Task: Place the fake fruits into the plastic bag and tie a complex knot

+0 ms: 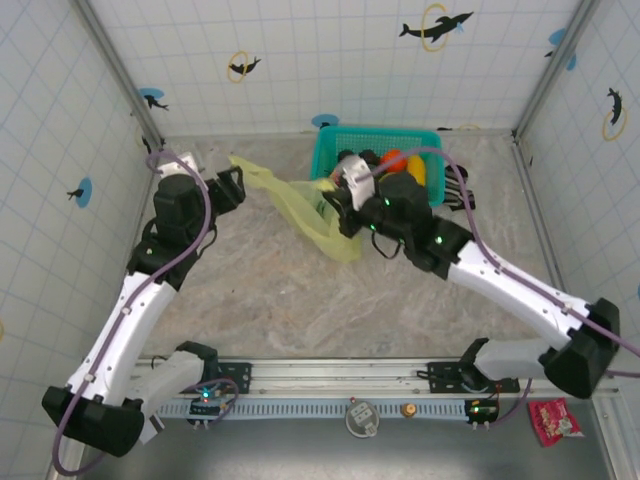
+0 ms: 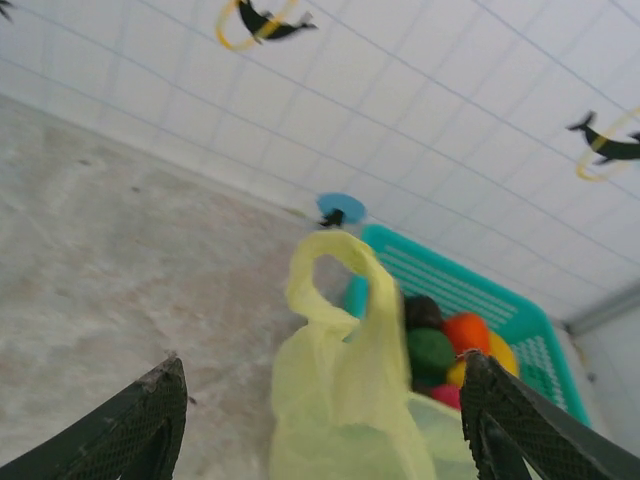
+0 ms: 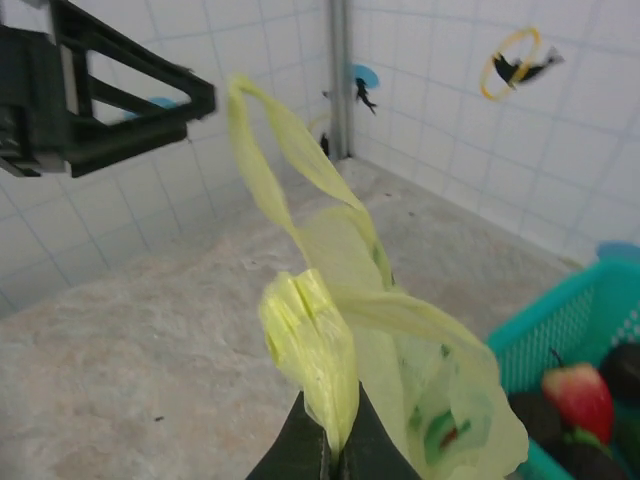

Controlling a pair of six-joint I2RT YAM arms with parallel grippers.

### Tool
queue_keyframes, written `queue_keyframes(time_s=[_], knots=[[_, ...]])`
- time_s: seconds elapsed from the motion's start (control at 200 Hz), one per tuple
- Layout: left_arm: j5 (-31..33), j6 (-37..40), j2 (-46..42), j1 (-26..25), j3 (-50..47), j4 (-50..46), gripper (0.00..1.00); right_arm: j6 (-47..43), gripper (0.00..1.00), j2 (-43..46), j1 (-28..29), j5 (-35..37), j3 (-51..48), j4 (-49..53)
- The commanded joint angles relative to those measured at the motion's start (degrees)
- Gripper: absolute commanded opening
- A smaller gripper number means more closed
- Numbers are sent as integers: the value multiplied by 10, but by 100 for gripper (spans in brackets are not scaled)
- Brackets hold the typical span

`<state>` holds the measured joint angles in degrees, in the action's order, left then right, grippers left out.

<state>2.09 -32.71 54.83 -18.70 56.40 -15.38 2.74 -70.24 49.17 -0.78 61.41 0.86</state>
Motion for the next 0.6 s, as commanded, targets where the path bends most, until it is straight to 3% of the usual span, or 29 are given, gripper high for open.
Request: queue_keyframes(time_s=[0.0, 0.1, 0.22, 0.435, 0.596], knots=[[-144, -56, -10, 1, -78, 48, 73, 64, 0, 67, -3, 61, -97, -183], [-227, -85, -11, 1, -107, 92, 74, 86, 0, 92, -1, 80, -130, -190], [-255, -94, 0, -5, -92, 99, 77, 99, 0, 114, 1, 85, -158, -202], [-172, -86, 35, -13, -73, 62, 80, 111, 0, 113, 5, 69, -168, -215], [-181, -112, 55, -13, -60, 85, 79, 114, 0, 104, 13, 72, -168, -221]])
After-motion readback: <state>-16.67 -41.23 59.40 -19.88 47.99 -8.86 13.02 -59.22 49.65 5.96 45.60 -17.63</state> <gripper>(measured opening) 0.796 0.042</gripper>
